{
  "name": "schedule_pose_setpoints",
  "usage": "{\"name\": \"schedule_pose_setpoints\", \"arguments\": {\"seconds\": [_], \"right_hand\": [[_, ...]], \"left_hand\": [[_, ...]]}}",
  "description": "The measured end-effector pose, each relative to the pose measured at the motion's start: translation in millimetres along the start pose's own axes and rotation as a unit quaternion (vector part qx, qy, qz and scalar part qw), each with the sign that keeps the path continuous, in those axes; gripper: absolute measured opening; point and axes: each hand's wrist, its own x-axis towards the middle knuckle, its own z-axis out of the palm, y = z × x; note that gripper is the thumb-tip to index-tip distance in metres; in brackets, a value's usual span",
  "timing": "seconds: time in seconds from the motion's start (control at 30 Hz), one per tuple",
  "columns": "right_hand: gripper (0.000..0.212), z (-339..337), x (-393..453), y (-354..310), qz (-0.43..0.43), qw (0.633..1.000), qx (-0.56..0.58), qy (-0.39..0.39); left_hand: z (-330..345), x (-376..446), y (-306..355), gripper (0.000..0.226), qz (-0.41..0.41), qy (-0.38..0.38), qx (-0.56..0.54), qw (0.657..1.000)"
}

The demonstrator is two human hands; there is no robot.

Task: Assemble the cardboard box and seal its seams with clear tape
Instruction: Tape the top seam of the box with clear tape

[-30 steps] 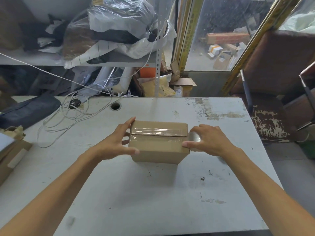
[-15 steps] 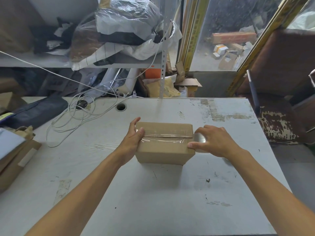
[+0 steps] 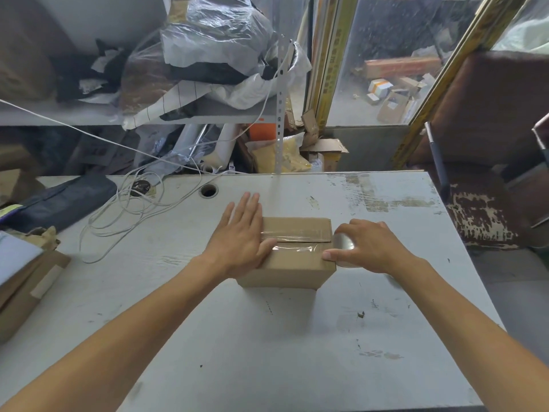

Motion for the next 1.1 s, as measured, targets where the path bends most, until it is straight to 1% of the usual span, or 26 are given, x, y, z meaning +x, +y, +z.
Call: {"name": "schedule_pose_setpoints", "arguments": {"seconds": [0.1,0.17,0.23,0.33,0.43,0.57,0.63,0.7,0.83,0.87,0.93,1.03,1.1], "right_hand": [[0.099,0.2,1.6,-3.9,-0.004,1.0,-0.008,0.004],[0.101,-0.1,2.5,-4.7,-0.003,1.0,-0.011,0.006],[0.103,-0.4,1.1,-4.6,0.001,1.0,-0.01,0.006],[0.106,0.6,-1.6,-3.7,-0.005,1.0,-0.008,0.02],[0.103,1.7,-2.0,-3.6,-0.006,1.0,-0.003,0.029],[0.096,3.7,-1.2,-4.2,-0.009,0.999,0.0,0.039],[0.095,3.7,-1.5,-4.2,-0.009,0.999,0.001,0.04],[0.096,3.6,-1.1,-4.4,-0.008,0.999,0.002,0.041],[0.093,2.7,-0.3,-3.0,-0.003,1.0,0.014,0.026],[0.091,3.0,-0.5,-3.2,-0.003,1.0,0.014,0.024],[0.089,2.8,-0.4,-4.5,-0.005,0.999,0.019,0.025],[0.09,2.0,-0.2,-0.7,-0.019,0.999,0.017,0.025],[0.08,2.3,-2.8,4.3,-0.034,0.999,0.03,0.029]], "left_hand": [[4.3,14.6,27.9,0.097,0.051,0.006,0.005,0.999],[6.9,20.9,30.7,0.097,0.051,0.012,0.005,0.999],[6.8,23.5,31.7,0.098,0.046,-0.001,0.008,0.999],[6.3,26.9,46.7,0.099,0.077,0.008,0.012,0.997],[6.8,30.3,55.5,0.097,0.102,0.014,0.013,0.995],[4.7,31.7,62.9,0.085,0.138,0.019,0.011,0.99],[4.0,32.7,66.6,0.084,0.151,0.016,0.012,0.988],[4.2,27.5,59.3,0.09,0.142,0.018,0.028,0.989],[1.6,8.0,23.3,0.127,0.091,-0.005,0.051,0.995],[1.1,3.9,17.2,0.134,0.086,-0.004,0.054,0.995],[2.1,1.2,10.2,0.136,0.085,0.02,0.055,0.995],[4.7,3.0,6.6,0.13,0.09,0.051,0.041,0.994],[5.1,1.9,3.5,0.128,0.094,0.06,0.037,0.993]]}}
